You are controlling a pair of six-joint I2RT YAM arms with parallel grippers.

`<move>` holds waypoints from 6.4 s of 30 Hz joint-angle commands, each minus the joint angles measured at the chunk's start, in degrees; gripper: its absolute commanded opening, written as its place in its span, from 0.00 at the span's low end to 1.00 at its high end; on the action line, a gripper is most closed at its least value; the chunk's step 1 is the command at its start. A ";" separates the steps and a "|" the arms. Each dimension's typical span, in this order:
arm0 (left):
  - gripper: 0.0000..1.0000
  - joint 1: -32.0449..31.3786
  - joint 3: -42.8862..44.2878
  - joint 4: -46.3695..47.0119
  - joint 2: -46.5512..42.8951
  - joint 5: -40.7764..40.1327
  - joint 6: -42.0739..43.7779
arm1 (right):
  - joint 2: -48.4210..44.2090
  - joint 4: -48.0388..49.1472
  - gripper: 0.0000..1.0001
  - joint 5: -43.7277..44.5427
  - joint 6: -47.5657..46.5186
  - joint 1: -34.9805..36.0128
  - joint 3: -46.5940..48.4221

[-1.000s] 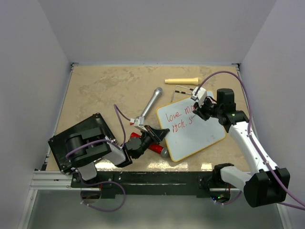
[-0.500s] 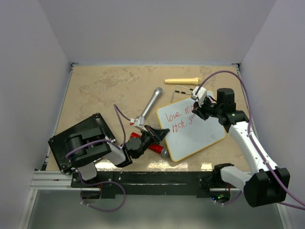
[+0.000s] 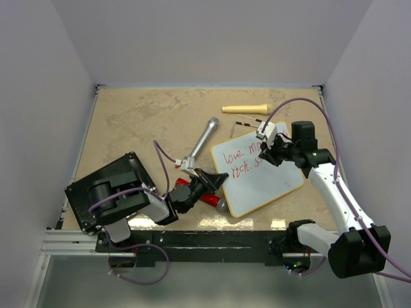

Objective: Write a sentence on the whiteboard

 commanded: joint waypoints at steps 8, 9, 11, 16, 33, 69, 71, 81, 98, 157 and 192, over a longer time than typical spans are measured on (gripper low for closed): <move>0.00 -0.22 -0.14 1.42 0.60 1.90 7.78 | 0.92 -0.21 0.00 5.31 0.42 -0.09 0.53; 0.00 -0.22 -0.14 1.24 0.60 1.99 7.78 | 0.30 0.67 0.00 6.10 0.95 -0.09 0.44; 0.00 -0.22 0.12 1.16 0.69 1.99 7.78 | -2.07 3.21 0.00 6.54 2.79 -0.09 0.35; 0.00 -0.22 0.13 0.98 0.51 2.08 7.96 | -4.71 1.04 0.00 -3.19 0.61 -0.44 1.14; 0.00 -0.22 -0.75 1.59 0.16 1.90 7.96 | -5.06 -2.04 0.00 -7.77 -4.67 -7.39 1.75; 0.00 -0.05 0.12 1.51 1.30 2.52 7.61 | 1.53 4.19 0.00 -10.33 -1.86 -9.94 1.32; 0.00 -0.05 0.12 1.59 1.39 2.52 7.61 | 1.62 4.98 0.00 -9.63 -1.51 -9.68 0.97; 0.00 -0.05 0.30 1.51 1.48 2.70 7.69 | 2.58 2.79 0.00 -8.92 -3.17 -9.50 0.88; 0.00 -0.05 0.48 1.51 1.56 2.87 7.78 | 3.37 -6.44 0.00 -10.94 -10.03 -9.50 2.11; 0.00 0.13 0.39 1.95 1.74 3.22 7.78 | 4.78 -1.50 0.00 -3.64 -4.49 -9.50 2.81; 0.00 0.31 -0.49 3.00 1.56 3.31 7.61 | 4.87 4.47 0.00 1.10 0.69 -9.50 1.75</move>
